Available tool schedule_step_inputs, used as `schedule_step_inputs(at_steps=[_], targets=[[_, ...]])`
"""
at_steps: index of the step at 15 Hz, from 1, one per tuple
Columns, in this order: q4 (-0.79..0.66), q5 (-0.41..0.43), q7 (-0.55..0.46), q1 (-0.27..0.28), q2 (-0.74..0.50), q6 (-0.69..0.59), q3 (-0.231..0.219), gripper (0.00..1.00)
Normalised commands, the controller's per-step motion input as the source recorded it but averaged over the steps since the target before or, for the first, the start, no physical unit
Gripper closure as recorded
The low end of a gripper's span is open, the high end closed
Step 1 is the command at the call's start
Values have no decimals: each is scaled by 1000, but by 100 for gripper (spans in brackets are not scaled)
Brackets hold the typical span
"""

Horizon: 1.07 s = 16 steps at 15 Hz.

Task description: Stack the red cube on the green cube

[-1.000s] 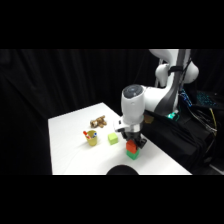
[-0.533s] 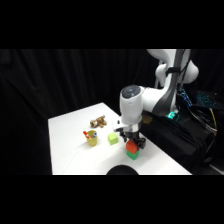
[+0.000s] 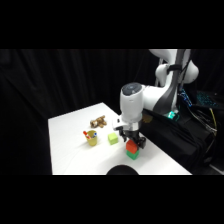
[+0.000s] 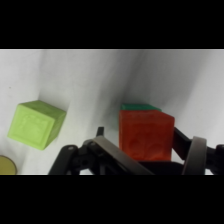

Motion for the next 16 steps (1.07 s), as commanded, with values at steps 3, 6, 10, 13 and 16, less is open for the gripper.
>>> schedule_step_inputs(at_steps=[3, 6, 10, 13, 16], targets=[[-148, 16, 47, 67, -349, -128, 4, 0], [-174, -38, 110, 90, -406, -180, 9, 0], [-158, -56, 138, 68, -444, -214, 26, 0], [-49, -24, 107, 7, -366, -228, 22, 0], [54, -1, 74, -29, -247, -229, 7, 0]])
